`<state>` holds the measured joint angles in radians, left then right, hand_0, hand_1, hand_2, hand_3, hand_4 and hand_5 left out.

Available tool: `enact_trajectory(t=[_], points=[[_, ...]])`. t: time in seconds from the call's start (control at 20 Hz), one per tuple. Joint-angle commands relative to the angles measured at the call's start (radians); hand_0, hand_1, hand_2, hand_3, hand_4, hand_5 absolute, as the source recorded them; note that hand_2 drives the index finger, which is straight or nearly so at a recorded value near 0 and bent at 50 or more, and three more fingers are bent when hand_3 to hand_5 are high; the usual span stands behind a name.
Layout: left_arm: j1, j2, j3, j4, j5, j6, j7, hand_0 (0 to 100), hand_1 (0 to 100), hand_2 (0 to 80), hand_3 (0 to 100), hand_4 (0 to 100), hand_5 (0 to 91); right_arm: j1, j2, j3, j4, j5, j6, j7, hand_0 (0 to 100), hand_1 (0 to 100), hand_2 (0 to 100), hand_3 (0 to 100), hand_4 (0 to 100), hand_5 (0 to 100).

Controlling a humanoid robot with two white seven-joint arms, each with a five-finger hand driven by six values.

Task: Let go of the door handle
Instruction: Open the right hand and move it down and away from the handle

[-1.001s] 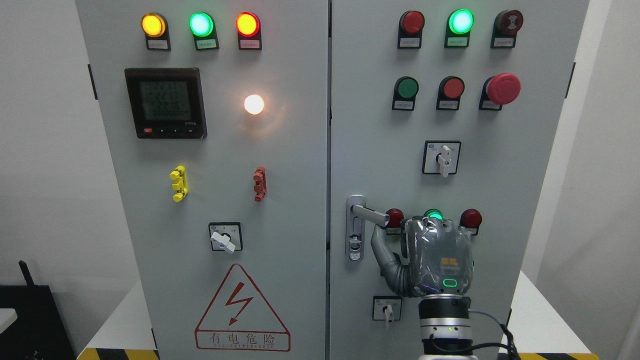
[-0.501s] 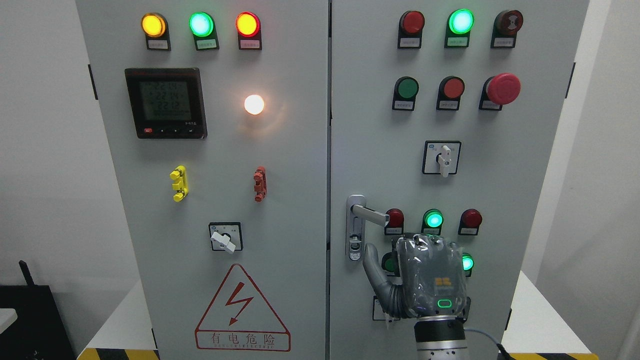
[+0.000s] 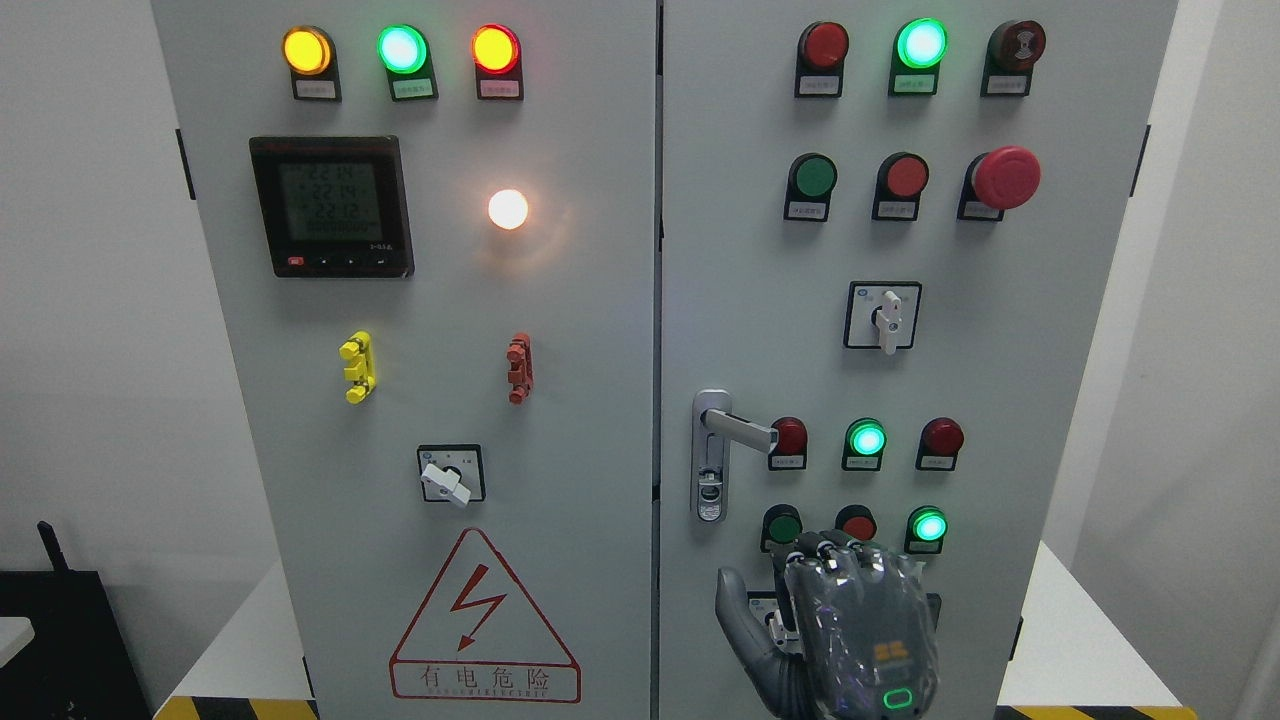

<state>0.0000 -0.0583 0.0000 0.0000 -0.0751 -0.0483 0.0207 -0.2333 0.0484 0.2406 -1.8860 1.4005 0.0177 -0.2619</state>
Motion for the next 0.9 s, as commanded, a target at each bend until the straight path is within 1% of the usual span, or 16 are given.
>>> enact_trajectory(t=[0.0,0.15,0.3,0.4,0.45,0.6,0.7,0.75,0.85], points=[[-0.002,0.0,0.002,0.009,0.0,0.001,-0.001,12,39,0.0,0,0,0.0,0.039,-0.228,0.048,-0.094,-0.106,-0.002,-0.028,58,12,99,100,100,99],[-0.003,0.0,0.002,0.009,0.0,0.001,-0.001,12,39,0.0,0,0,0.0,0.029,-0.311,0.046,-0.11,-0.175,-0.002,-0.033,58,13,99,100,100,99],[-0.003,0.0,0.002,0.009,0.0,0.001,-0.001,12,39,0.0,0,0,0.0,0.029,-0.376,0.043,-0.128,-0.224,-0.002,-0.056,58,13,99,100,100,99],[-0.003,0.0,0.002,0.009,0.0,0.001,-0.001,12,39,0.0,0,0,0.0,0.023,-0.407,0.034,-0.14,-0.259,-0.004,-0.057,58,13,98,100,100,100],[-0.003,0.0,0.002,0.009,0.0,0.001,-0.001,12,39,0.0,0,0,0.0,0.008,-0.429,0.034,-0.153,-0.276,-0.004,-0.06,58,13,98,100,100,100],[-0.003,0.0,0.002,0.009,0.0,0.001,-0.001,12,39,0.0,0,0,0.0,0.0,-0.507,0.034,-0.185,-0.314,-0.005,-0.079,59,13,98,100,100,100],[-0.003,0.0,0.002,0.009,0.0,0.001,-0.001,12,39,0.0,0,0,0.0,0.0,-0.541,0.034,-0.185,-0.316,-0.013,-0.106,59,12,99,100,100,100],[-0.003,0.0,0.002,0.009,0.0,0.001,-0.001,12,39,0.0,0,0,0.0,0.002,-0.553,0.034,-0.185,-0.322,-0.027,-0.115,60,12,99,100,100,100],[-0.003,0.0,0.002,0.009,0.0,0.001,-0.001,12,39,0.0,0,0,0.0,0.006,-0.594,0.034,-0.185,-0.359,-0.053,-0.128,60,11,100,100,100,100]])
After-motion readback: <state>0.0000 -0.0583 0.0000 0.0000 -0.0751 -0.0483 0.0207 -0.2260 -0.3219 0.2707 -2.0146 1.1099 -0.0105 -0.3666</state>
